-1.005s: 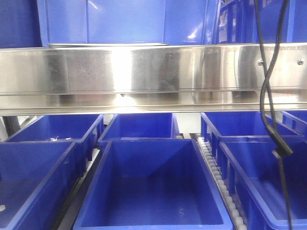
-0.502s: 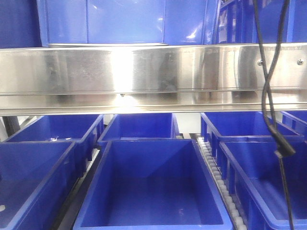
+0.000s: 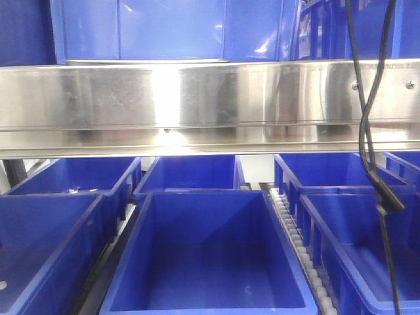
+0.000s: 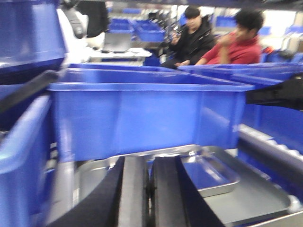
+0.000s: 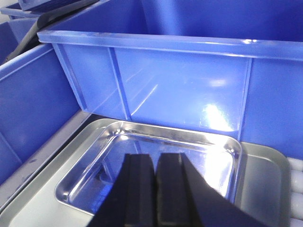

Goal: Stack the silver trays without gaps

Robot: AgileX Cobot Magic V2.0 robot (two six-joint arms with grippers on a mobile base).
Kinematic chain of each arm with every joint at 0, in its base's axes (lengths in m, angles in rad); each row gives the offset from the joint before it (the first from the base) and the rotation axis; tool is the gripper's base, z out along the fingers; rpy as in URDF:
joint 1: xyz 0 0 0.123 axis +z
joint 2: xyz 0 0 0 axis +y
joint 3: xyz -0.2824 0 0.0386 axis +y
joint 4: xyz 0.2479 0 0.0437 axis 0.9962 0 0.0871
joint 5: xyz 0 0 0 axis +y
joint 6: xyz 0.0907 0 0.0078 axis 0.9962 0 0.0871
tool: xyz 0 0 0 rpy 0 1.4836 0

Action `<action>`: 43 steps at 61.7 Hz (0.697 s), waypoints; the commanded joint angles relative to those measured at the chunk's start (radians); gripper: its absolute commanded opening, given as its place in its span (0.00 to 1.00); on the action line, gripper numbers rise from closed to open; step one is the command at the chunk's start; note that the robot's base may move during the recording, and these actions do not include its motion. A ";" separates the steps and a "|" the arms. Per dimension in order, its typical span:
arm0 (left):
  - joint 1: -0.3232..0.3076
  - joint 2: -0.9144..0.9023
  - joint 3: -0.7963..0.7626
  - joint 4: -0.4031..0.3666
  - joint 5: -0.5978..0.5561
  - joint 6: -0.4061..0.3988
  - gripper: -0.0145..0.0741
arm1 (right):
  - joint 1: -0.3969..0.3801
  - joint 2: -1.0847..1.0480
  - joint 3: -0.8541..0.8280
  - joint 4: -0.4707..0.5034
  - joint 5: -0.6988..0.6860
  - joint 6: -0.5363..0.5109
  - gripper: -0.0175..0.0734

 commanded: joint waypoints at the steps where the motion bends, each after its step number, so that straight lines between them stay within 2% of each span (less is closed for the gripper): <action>1: 0.035 -0.016 0.080 -0.012 -0.169 -0.001 0.17 | 0.001 -0.013 -0.010 -0.014 -0.026 -0.005 0.11; 10: 0.152 -0.151 0.311 -0.030 -0.498 -0.032 0.17 | 0.001 -0.013 -0.010 -0.014 -0.026 -0.005 0.11; 16: 0.214 -0.290 0.466 -0.032 -0.622 -0.067 0.17 | 0.001 -0.013 -0.010 -0.014 -0.028 -0.005 0.11; 23: 0.248 -0.427 0.578 -0.035 -0.630 -0.095 0.17 | 0.001 -0.013 -0.010 -0.014 -0.028 -0.005 0.11; 34: 0.248 -0.583 0.670 -0.042 -0.626 -0.109 0.17 | 0.001 -0.013 -0.010 -0.014 -0.028 -0.005 0.11; 39: 0.248 -0.657 0.670 -0.121 -0.595 -0.109 0.17 | 0.001 -0.013 -0.010 -0.014 -0.030 -0.005 0.11; 43: 0.248 -0.685 0.670 -0.195 -0.479 -0.109 0.17 | 0.001 -0.013 -0.010 -0.014 -0.032 -0.005 0.11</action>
